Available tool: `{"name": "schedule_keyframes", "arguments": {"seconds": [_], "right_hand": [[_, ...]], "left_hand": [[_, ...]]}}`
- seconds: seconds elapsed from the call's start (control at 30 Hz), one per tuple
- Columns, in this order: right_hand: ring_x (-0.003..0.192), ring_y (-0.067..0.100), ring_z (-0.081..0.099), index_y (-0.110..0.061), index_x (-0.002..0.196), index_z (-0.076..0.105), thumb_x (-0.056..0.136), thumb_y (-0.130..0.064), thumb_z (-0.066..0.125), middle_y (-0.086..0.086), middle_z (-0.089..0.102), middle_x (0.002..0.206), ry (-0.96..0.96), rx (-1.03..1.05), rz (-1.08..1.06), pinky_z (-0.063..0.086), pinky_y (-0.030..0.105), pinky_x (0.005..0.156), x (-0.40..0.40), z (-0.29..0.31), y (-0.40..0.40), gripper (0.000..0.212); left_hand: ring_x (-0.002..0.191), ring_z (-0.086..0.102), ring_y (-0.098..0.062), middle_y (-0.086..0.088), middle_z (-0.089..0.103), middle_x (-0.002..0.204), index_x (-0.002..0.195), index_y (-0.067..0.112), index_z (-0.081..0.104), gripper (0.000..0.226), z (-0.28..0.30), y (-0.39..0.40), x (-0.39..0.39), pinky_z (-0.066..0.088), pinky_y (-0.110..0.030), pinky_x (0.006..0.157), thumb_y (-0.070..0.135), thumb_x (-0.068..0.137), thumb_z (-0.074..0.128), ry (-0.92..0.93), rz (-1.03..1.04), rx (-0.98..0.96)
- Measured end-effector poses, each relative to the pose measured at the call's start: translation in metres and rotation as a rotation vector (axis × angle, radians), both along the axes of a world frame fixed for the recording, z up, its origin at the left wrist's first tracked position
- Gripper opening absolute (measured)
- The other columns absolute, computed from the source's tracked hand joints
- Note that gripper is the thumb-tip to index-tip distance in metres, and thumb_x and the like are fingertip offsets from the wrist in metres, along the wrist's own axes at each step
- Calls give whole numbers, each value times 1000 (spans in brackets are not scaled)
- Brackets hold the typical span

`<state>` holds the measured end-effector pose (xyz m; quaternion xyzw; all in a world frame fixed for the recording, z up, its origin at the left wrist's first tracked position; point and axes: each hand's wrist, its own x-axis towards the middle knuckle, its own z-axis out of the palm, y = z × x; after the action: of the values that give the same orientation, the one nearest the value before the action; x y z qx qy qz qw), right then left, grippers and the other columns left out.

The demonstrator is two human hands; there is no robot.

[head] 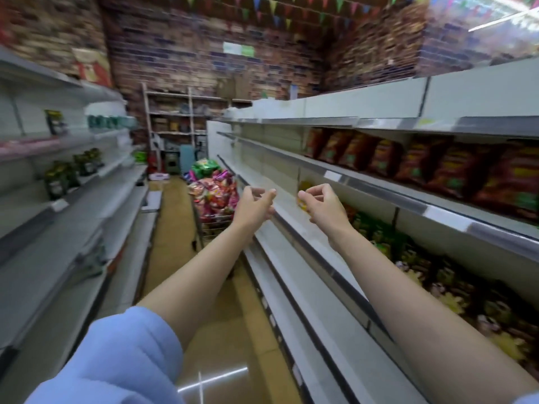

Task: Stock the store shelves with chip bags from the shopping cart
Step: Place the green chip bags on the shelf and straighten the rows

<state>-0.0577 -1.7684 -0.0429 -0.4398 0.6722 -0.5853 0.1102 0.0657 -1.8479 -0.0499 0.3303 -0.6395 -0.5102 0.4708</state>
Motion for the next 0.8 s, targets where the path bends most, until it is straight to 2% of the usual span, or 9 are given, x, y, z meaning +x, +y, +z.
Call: {"name": "schedule_keyframes", "arguments": {"seconds": [0.07,0.17,0.27,0.33,0.43,0.53,0.67,0.8], "right_hand": [[92,19,58,-18,99,54,91,-35,59,-2,59,92,-8,11,69,49,37,82,11,-7,-34,19],[95,21,59,-26,92,51,89,-38,61,6,61,104,13,38,152,48,35,77,26,-21,-103,15],[97,19,57,-23,98,52,91,-38,59,6,58,109,38,57,194,50,36,83,28,-33,-165,18],[99,21,57,-22,100,52,91,-37,58,9,57,114,29,58,223,51,40,88,20,-39,-211,18],[100,20,57,-20,103,51,92,-37,57,9,55,117,9,66,285,51,38,86,8,-42,-276,22],[101,21,58,-22,104,51,90,-42,57,8,55,117,-15,61,322,52,45,90,-10,-37,-351,25],[103,24,59,-18,107,51,91,-40,57,8,57,115,-69,62,352,52,46,91,-37,-25,-438,27],[106,28,59,-24,98,49,89,-45,57,10,59,114,-71,98,382,50,50,93,-54,-27,-513,24]], "left_hand": [[76,62,-14,-12,61,105,108,13,45,23,-14,-28,10,47,-23,61,28,95,57,0,47,25],[77,63,-12,-11,62,109,109,15,45,24,-33,-83,26,48,-24,62,30,95,57,-29,143,54],[83,64,-13,-8,62,110,111,14,47,27,-45,-136,31,48,-24,62,34,95,55,-39,207,69],[79,61,-9,-6,62,108,114,13,47,30,-50,-177,27,49,-25,65,35,96,55,-47,238,78],[77,60,-6,-7,60,114,116,13,47,31,-51,-238,15,50,-24,68,36,96,54,-89,250,64],[80,62,-10,-9,60,118,115,14,47,31,-40,-311,-5,50,-28,74,37,95,55,-97,290,31],[85,62,-13,-6,62,110,113,15,48,29,-22,-393,-28,51,-34,83,37,95,54,-83,325,31],[82,62,-11,-1,58,101,114,14,47,28,-26,-460,-44,49,-29,77,35,96,53,-47,332,59]]}}
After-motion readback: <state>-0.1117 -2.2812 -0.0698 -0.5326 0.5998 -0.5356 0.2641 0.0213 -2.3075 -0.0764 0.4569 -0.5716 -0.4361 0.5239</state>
